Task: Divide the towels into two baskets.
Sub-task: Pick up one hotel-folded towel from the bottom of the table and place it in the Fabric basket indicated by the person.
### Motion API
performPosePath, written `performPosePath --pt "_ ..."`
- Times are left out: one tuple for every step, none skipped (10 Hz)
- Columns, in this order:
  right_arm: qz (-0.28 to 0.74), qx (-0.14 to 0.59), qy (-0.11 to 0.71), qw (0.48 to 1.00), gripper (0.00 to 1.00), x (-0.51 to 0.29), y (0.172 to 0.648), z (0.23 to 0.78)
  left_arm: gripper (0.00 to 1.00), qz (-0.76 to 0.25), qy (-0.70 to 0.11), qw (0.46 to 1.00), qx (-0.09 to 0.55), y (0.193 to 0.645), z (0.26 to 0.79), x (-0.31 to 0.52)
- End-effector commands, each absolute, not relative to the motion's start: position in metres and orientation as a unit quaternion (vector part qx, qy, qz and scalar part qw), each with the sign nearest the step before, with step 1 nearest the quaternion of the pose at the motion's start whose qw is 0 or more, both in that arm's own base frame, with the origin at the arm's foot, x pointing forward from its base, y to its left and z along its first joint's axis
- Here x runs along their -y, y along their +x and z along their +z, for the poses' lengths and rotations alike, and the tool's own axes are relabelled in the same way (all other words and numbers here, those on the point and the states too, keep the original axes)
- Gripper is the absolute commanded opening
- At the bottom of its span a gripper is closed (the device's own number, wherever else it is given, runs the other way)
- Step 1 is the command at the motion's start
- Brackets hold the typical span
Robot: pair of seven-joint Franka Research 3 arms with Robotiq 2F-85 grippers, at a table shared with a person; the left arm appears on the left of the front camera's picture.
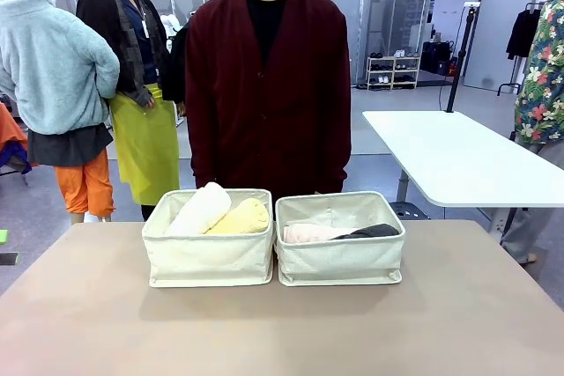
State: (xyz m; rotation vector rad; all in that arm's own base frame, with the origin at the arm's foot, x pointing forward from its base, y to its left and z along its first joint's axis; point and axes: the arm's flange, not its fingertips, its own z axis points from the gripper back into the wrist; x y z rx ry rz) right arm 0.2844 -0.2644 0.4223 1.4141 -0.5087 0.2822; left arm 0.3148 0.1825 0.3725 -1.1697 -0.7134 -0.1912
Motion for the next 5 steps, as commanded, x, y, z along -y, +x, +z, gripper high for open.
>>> performPosePath --pt "0.129 0.233 0.64 0.721 1.0 0.265 0.283 0.4239 1.0 -0.085 -0.546 0.764 0.334 0.3124 0.3747 -0.1831" --pt "0.129 0.233 0.64 0.721 1.0 0.265 0.283 0.4239 1.0 -0.085 -0.546 0.764 0.334 0.3124 0.3747 -0.1831" --pt "0.129 0.233 0.64 0.721 1.0 0.265 0.283 0.4239 1.0 -0.085 -0.546 0.764 0.334 0.3124 0.3747 -0.1831" --pt "0.129 0.233 0.64 0.721 1.0 0.265 0.283 0.4239 1.0 -0.085 -0.546 0.764 0.334 0.3124 0.3747 -0.1831" --pt "0.129 0.233 0.64 0.721 1.0 0.265 0.283 0.4239 1.0 -0.085 -0.546 0.764 0.334 0.3124 0.3747 -0.1831"
